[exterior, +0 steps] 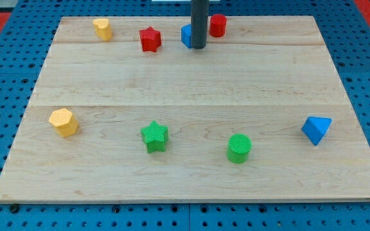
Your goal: Slide the green circle towards the green star
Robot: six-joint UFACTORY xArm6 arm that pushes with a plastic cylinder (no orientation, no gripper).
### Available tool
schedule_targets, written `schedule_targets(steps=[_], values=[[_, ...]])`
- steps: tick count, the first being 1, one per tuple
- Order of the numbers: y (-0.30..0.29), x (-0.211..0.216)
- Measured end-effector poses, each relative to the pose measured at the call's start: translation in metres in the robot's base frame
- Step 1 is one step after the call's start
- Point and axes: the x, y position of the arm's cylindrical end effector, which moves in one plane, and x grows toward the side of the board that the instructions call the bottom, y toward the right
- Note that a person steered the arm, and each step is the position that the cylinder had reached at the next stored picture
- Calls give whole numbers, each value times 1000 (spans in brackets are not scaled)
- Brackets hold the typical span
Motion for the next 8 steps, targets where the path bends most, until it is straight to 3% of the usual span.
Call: schedule_targets(steps=[1,3,6,8], values=[[0,2],[34,90],[20,152],[17,159]])
